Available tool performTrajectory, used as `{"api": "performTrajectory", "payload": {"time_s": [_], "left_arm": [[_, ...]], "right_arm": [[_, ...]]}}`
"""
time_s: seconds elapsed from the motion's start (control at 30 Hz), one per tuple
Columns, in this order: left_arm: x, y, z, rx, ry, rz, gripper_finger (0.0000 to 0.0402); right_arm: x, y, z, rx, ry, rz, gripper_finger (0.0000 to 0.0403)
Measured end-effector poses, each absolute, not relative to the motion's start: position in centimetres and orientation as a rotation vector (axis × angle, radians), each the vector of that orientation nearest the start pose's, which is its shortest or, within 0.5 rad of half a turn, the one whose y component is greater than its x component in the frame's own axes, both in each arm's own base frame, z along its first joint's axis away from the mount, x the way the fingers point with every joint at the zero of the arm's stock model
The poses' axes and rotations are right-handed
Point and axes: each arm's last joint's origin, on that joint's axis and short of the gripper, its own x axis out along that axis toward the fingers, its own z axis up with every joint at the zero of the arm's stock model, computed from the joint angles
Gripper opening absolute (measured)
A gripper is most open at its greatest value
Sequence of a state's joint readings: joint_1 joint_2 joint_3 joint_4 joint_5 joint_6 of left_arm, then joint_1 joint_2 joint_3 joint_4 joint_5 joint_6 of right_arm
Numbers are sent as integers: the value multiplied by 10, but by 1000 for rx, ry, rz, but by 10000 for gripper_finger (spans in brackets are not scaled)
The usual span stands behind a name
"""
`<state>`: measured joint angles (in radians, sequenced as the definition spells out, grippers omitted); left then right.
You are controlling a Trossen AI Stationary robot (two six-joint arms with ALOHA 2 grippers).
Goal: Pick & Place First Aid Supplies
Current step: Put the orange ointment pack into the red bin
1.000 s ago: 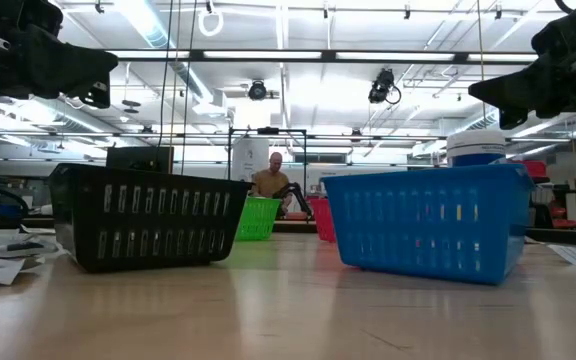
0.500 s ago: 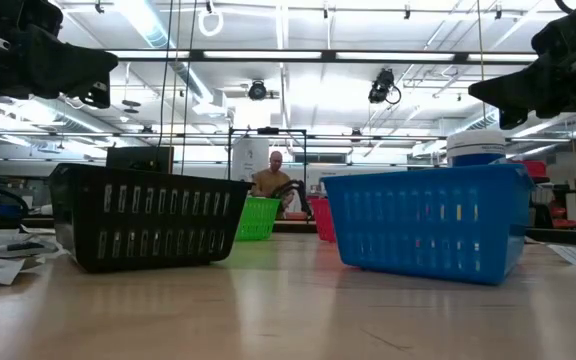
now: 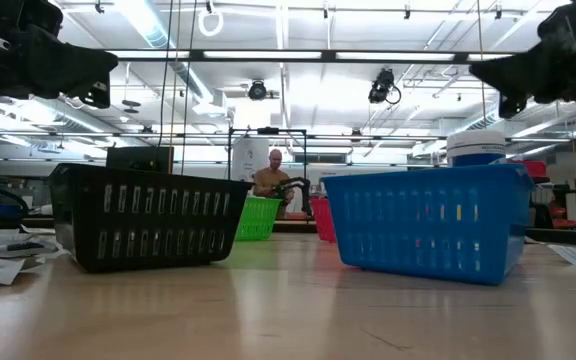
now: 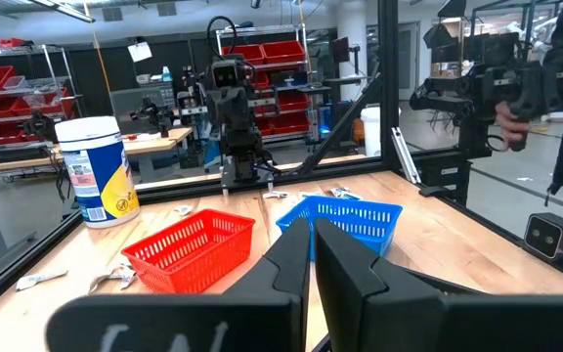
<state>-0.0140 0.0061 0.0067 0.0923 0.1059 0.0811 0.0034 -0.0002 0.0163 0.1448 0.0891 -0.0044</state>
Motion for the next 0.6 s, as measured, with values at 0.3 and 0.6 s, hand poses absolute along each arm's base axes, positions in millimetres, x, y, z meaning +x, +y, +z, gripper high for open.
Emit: {"api": "performTrajectory", "payload": {"time_s": [0.3,0.6], "left_arm": [[97,-4,174,85,-98,-116,25],[97,-4,174,85,-98,-116,25]], "right_arm": [[88,-2,206,103,-417,-66,6],[80,-3,222,152,-602,-53,6]]}}
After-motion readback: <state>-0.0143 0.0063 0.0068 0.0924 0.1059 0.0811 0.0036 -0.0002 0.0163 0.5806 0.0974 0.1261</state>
